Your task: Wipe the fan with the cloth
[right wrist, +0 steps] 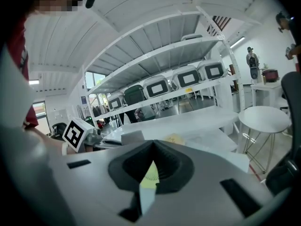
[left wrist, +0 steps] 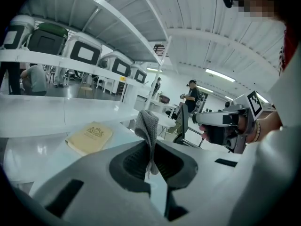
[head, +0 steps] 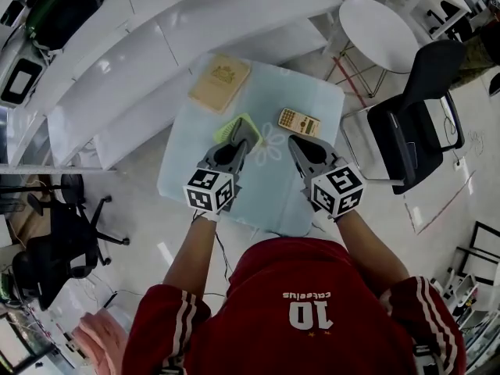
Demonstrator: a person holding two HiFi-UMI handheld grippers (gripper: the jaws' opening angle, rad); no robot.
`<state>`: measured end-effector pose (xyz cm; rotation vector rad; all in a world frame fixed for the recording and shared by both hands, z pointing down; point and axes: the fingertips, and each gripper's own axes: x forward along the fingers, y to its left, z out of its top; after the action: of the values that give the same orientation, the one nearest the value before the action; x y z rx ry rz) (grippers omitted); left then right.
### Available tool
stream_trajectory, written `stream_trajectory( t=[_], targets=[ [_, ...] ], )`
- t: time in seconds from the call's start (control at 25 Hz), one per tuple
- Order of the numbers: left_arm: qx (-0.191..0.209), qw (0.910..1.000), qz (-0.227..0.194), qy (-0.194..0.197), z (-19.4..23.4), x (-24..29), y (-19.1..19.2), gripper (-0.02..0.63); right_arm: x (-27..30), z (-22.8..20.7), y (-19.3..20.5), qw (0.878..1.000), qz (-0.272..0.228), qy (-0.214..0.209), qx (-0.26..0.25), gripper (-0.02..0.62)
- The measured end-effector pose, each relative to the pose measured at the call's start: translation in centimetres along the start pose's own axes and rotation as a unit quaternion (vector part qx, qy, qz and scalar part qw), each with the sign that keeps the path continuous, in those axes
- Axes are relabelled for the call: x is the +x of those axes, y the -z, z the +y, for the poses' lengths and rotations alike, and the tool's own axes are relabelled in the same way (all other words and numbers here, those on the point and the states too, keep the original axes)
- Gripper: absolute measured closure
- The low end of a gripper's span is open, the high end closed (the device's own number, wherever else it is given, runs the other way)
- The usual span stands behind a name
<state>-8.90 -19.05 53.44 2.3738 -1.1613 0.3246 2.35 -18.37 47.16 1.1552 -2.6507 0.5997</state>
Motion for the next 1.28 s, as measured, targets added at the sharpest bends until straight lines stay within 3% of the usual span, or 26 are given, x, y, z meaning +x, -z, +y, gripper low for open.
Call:
stream_trajectory(
  t=[1.0, 1.28],
  targets=[
    [-0.021, 0.9961, 0.082, -0.025, 6.2, 6.9, 5.1, 0.580, 3.0, -1.5, 4.8, 0.998, 0.056, 0.006, 0.016, 0.592],
    [-0.034, 0.9951, 0.088, -0.029, 7.0, 7.7, 5.7, 0.580, 2.4, -1.9, 5.7, 0.998, 0.063, 0.012, 0.019, 0.592]
  ],
)
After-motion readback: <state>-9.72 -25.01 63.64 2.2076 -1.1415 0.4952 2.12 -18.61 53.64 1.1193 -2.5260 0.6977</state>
